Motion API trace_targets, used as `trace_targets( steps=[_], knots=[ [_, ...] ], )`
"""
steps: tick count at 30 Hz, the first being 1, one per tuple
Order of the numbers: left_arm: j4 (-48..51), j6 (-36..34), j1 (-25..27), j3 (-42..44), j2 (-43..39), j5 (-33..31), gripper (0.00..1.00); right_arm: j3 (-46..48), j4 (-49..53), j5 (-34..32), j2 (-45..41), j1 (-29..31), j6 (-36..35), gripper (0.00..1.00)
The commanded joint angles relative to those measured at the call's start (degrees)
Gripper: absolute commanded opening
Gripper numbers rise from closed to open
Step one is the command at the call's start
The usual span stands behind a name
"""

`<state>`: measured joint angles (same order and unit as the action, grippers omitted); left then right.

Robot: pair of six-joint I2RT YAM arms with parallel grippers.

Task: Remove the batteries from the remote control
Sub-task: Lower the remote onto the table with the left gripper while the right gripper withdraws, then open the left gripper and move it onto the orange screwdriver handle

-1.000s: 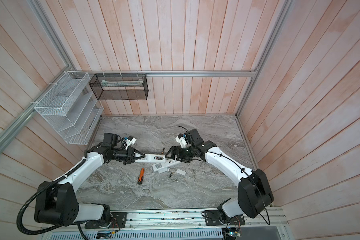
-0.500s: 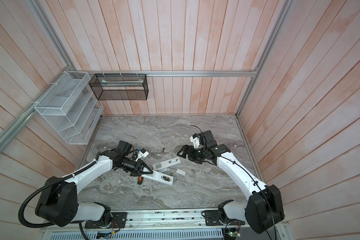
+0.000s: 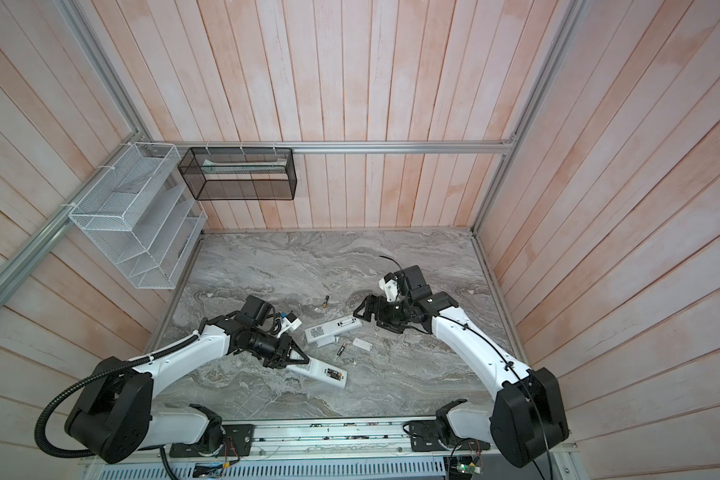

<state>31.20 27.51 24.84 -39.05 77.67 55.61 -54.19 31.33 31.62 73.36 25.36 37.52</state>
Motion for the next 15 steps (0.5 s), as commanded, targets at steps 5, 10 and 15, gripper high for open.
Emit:
trace_targets(
  steps=[5,10,15],
  knots=[
    [-12.39,7.42,0.78,5.16,-0.14,1.08,0.01,0.45,0.98,-0.06,-1.28,0.47,-0.25,0.93],
    [-13.62,8.02,1.35,5.64,-0.01,0.43,0.01,1.64,-0.45,0.55,-1.27,0.56,0.23,0.93],
    [-13.95,8.41,1.35,6.97,-0.14,-1.45,0.12,0.07,0.55,0.50,-0.15,0.82,-0.60,0.93]
  ],
)
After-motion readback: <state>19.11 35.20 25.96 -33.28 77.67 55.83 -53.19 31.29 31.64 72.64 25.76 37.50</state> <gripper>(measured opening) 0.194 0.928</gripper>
